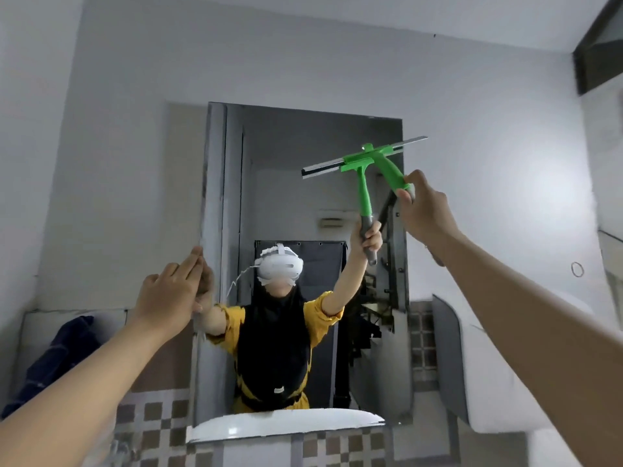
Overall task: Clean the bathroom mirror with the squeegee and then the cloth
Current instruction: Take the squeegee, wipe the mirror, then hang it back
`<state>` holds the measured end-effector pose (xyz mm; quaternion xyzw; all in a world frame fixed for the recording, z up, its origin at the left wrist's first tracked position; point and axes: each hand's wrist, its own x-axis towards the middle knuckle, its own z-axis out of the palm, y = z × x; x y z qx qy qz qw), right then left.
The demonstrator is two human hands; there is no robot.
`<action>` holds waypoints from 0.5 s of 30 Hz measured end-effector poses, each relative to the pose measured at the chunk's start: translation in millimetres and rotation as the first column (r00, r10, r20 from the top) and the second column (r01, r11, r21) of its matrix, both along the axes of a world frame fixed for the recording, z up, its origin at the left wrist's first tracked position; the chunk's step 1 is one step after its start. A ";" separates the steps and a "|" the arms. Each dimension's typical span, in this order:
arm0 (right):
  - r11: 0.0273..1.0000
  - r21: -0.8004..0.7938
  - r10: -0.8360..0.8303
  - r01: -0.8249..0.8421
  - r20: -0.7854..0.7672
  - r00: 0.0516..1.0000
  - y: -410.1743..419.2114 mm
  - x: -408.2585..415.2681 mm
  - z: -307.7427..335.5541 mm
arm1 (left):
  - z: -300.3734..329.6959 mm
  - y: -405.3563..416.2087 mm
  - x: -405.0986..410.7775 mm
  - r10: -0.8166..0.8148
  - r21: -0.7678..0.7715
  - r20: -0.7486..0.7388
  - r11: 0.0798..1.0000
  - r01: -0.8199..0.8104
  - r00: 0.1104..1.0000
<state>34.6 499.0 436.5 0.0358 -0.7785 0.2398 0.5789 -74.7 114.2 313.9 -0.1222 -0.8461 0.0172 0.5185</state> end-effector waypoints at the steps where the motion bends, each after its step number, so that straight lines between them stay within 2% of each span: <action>1: 1.000 -0.025 0.003 -0.003 0.002 1.000 -6.2 -2.2 -3.0 | -0.2 -1.0 -0.4 -0.008 -0.009 -0.002 1.000 0.008 1.000; 9: 0.982 -0.185 0.010 -0.027 -0.090 0.996 -43.2 -10.4 -18.5 | 2.1 -18.0 -15.0 -0.061 -0.123 0.017 0.990 0.062 0.998; 15: 0.986 -0.166 -0.024 0.024 0.001 1.000 -61.4 -16.9 -44.0 | 1.2 -19.2 -14.9 -0.094 -0.094 -0.020 0.991 0.091 0.995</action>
